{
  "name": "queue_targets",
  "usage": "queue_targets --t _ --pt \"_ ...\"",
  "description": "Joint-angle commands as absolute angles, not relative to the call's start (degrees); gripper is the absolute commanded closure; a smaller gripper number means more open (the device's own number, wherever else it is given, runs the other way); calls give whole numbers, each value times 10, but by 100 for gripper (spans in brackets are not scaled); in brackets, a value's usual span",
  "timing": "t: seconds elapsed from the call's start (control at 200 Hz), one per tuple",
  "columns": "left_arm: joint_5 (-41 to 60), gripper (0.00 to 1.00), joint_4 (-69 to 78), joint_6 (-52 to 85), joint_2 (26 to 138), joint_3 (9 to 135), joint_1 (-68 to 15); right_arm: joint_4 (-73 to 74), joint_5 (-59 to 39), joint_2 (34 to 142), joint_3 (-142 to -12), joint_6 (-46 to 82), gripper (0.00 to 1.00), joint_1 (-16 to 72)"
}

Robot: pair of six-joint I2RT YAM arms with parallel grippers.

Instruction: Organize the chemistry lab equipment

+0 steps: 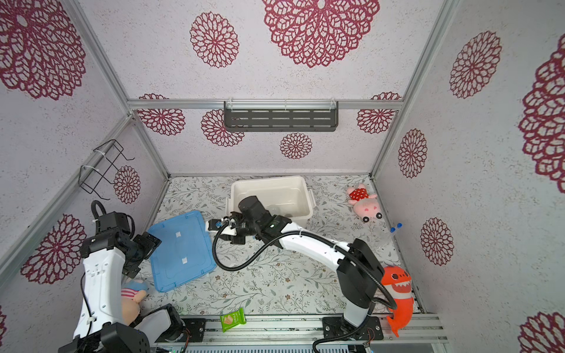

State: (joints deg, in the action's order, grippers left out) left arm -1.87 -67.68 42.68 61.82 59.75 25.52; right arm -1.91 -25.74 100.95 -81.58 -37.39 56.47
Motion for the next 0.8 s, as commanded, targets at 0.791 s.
queue_targets --t 0.791 --pt "80 3 -681 430 620 586 277 -146 -275 1307 -973 -387 64 652"
